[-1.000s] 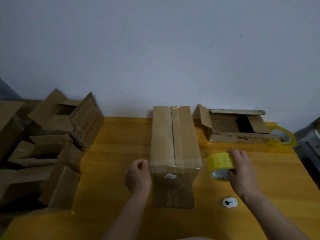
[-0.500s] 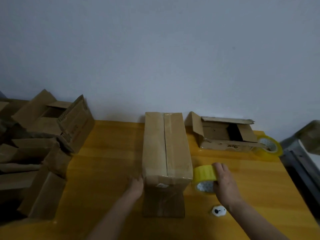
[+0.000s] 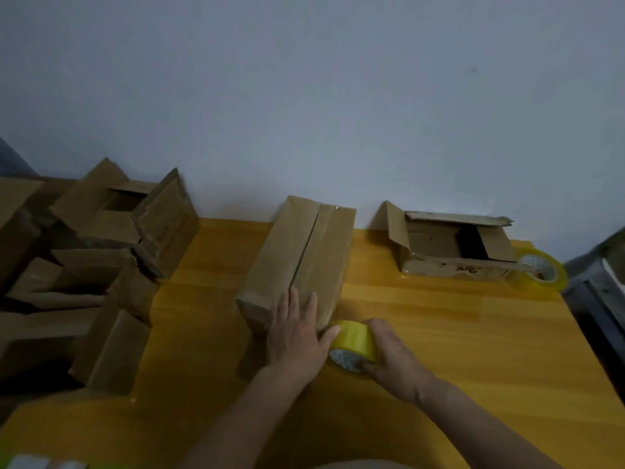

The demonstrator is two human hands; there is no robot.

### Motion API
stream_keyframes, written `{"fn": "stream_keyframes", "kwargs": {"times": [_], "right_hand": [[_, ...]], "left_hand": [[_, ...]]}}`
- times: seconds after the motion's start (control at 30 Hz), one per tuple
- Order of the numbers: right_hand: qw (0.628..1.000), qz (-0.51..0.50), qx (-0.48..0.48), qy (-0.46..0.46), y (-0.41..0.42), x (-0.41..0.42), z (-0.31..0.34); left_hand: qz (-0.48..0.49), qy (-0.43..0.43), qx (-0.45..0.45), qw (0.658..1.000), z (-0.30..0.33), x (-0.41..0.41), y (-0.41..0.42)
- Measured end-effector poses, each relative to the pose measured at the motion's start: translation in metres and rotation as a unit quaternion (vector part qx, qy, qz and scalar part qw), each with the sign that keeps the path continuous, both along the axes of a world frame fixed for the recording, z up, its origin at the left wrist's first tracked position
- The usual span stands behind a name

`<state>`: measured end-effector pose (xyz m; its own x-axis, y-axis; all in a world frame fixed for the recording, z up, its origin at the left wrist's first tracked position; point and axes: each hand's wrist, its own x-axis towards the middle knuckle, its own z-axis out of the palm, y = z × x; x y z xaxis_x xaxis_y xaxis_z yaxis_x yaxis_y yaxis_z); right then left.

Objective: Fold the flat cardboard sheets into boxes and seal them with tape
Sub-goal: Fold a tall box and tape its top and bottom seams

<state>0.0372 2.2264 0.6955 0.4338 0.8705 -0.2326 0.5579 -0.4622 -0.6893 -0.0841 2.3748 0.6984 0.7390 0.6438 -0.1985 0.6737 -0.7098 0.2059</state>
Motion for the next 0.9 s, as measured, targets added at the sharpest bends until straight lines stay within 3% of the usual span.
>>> {"fn": "stream_keyframes", "kwargs": {"times": [0.37,0.57,0.67,0.77,0.83,0.9], "right_hand": [[0.989,-0.122,-0.059,0.061,-0.068,0.023,-0.037],[0.971,-0.045,-0.222,-0.077,-0.106,0.058,-0.086],[0.949,0.031,-0.284,-0.133,-0.113,0.064,-0.103],[0.943,0.05,-0.273,-0.184,-0.112,0.069,-0.111],[0.942,0.052,-0.274,-0.188,-0.109,0.073,-0.114],[0.941,0.047,-0.286,-0.177,-0.104,0.076,-0.116]], "left_hand": [[0.016,0.005,-0.013,1.0,-0.004,-0.007,0.006],[0.035,0.026,0.041,0.998,0.0,-0.027,0.009],[0.137,-0.025,-0.003,0.99,0.006,-0.035,0.007],[0.32,-0.146,-0.052,0.935,0.01,-0.031,0.001],[0.441,-0.194,-0.136,0.866,0.011,-0.026,0.0],[0.532,-0.241,-0.24,0.775,0.009,-0.021,-0.001]]}}
